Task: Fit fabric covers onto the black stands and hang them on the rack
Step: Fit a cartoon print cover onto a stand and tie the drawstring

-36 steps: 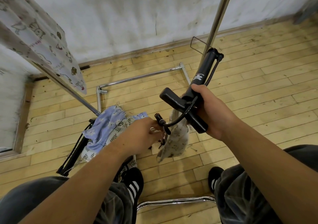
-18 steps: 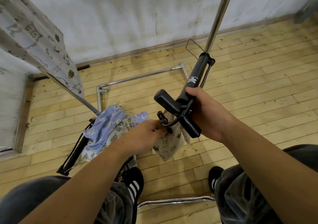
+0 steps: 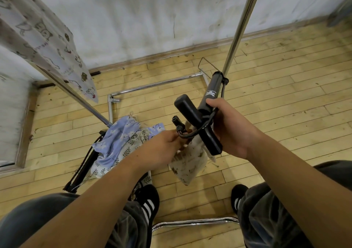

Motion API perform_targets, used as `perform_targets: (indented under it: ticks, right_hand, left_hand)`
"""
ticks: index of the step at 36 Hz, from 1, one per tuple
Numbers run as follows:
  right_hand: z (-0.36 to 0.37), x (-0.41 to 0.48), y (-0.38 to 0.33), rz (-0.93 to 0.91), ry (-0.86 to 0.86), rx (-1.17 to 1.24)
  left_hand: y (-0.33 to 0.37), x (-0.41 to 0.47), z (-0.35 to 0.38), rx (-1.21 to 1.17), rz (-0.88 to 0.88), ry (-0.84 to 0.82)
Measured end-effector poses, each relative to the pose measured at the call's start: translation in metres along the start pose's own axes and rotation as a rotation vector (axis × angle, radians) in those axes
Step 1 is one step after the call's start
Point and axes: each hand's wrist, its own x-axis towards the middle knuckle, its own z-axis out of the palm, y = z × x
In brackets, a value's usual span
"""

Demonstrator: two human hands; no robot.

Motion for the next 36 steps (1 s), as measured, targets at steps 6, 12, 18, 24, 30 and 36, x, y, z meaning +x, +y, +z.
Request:
perform_targets:
  ticks: [6,12,18,24,30,36]
  right_hand:
    - [0.001,0.001,0.000,-0.033,0.120,0.027]
    - [0.002,0.002,0.000,-0.130,0.189,0.015]
    - [-0.001,0.003,0.001,-0.133,0.206,-0.081]
    - [-0.003,0.003,0.002,-0.118,0.264,-0.128]
    - [0.000,0.002,0.002,-0.091,0.214,-0.156]
    - [-0.002,0.003,0.002,-0.049,0.185,-0.097]
  left_hand:
    - [0.002,-0.005,0.005,0.253,-0.086,-0.127]
    - [-0.001,-0.004,0.000,0.368,-0.177,-0.141]
    - [-0.008,0.000,-0.003,0.517,-0.192,-0.065]
    - [-0.015,-0.003,-0.010,0.689,-0.210,0.006]
    - [-0.027,0.003,-0.011,0.626,-0.215,0.021]
    - [-0.034,0.005,-0.009,0.643,-0.080,0.049]
